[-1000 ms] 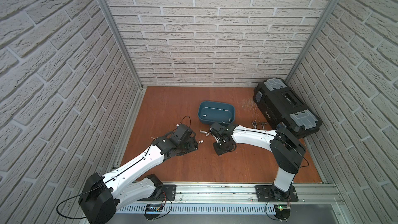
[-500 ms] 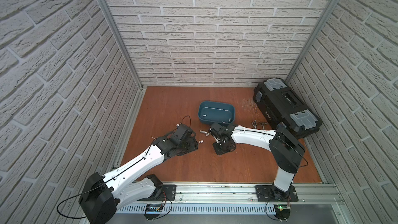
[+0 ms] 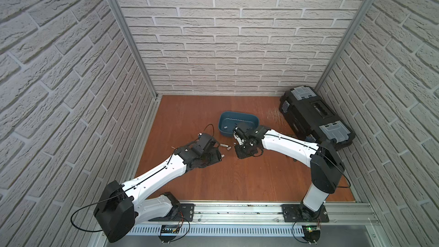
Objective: Put the socket on the desktop into the storage box
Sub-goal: Pick up the socket head from the center of the board, then place the socket head in the storage box.
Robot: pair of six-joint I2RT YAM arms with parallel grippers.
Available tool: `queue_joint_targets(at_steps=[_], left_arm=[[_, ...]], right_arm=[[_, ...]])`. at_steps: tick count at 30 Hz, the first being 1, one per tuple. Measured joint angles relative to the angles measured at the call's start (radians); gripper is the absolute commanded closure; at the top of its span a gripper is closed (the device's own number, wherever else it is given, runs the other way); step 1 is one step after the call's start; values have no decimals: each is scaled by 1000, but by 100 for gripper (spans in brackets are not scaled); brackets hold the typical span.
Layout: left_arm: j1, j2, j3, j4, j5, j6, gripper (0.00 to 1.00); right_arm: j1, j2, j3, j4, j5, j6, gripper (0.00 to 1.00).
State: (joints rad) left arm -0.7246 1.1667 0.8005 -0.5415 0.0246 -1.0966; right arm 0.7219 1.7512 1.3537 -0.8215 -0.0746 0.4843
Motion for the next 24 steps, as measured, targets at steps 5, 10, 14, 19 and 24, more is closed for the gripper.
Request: queue_joint_targets(at_steps=[5, 10, 14, 19, 24], left_arm=[[31, 57, 70, 26, 3, 3, 34], [56, 113, 129, 41, 12, 12, 34], [73, 151, 157, 49, 24, 23, 34], [82, 180, 164, 55, 35, 28, 34], [87, 182, 164, 56, 43, 29, 34]], right_arm=[[-65, 6, 97, -31, -11, -29, 74], [-130, 53, 193, -51, -24, -51, 73], [-185, 129, 277, -61, -37, -56, 73], [-239, 244, 379, -73, -51, -56, 73], [-277, 356, 460, -83, -63, -54, 73]])
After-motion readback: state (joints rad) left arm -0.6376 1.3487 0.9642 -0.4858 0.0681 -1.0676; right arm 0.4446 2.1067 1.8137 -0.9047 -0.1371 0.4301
